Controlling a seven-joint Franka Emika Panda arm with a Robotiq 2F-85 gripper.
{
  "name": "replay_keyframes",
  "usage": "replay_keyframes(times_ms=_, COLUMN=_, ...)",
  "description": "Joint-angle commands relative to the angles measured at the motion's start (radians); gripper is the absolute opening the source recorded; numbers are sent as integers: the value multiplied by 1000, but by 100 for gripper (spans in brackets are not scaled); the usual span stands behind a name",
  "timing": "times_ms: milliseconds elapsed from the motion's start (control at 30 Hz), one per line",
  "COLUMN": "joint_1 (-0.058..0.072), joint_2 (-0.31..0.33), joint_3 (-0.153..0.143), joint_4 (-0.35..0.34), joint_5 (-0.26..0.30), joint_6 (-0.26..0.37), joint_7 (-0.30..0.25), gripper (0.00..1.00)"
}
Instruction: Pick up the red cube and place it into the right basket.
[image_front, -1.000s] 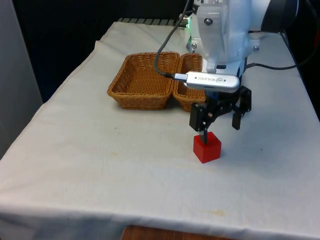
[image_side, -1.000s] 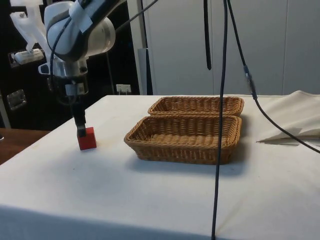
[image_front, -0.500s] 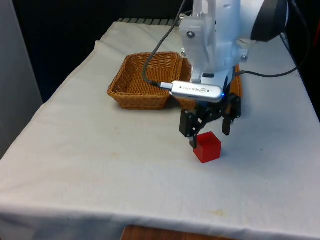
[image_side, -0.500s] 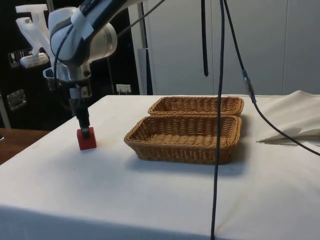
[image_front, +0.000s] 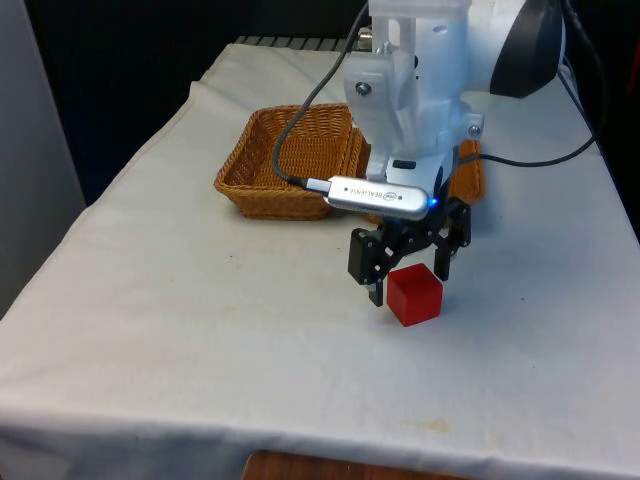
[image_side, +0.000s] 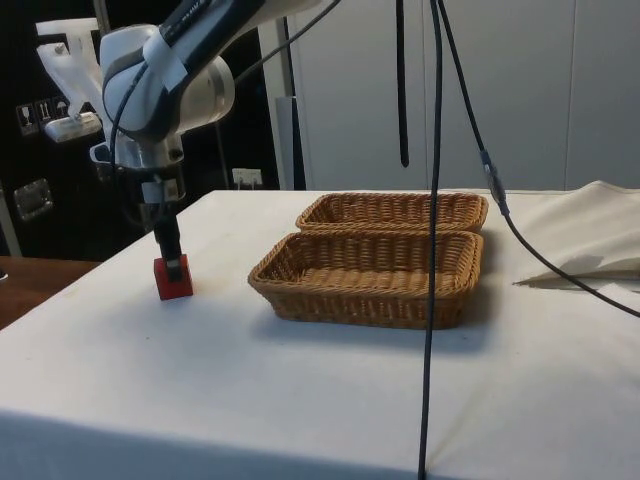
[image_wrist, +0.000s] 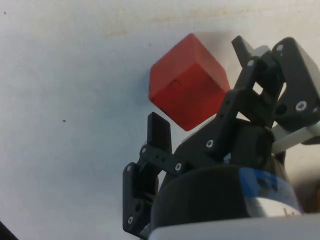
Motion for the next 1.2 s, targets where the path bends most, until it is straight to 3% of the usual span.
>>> replay_keyframes(times_ms=0, joint_1=-1, joint_2=2, joint_3=1, joint_4=2, joint_5=1, joint_6=-1, joint_7=-1, gripper=100)
replay_keyframes(times_ms=367, joint_1=-3, joint_2=7, joint_3=4, joint_4=3, joint_5=4, joint_6=2, joint_7=-2, gripper=100)
replay_keyframes(times_ms=533, joint_1=0, joint_2=4, joint_3=1, joint_4=-2, joint_5=0, joint_6=0, joint_7=0, gripper=48)
replay_keyframes(times_ms=567, joint_1=-4, joint_2=8, joint_3=5, joint_4=3, joint_5=5, joint_6=2, joint_7=-3, gripper=48)
replay_keyframes(times_ms=633, joint_1=-4, joint_2=8, joint_3=5, joint_4=3, joint_5=5, joint_6=1, joint_7=-3, gripper=25)
replay_keyframes(times_ms=667, joint_1=-4, joint_2=9, joint_3=5, joint_4=4, joint_5=6, joint_6=2, joint_7=-3, gripper=4)
replay_keyframes(times_ms=700, joint_1=-4, joint_2=9, joint_3=5, joint_4=4, joint_5=6, joint_6=2, joint_7=-3, gripper=1)
replay_keyframes(times_ms=1167, joint_1=0, joint_2=-13, joint_3=-1, joint_4=-6, joint_5=2, joint_6=-17, joint_7=1, gripper=2)
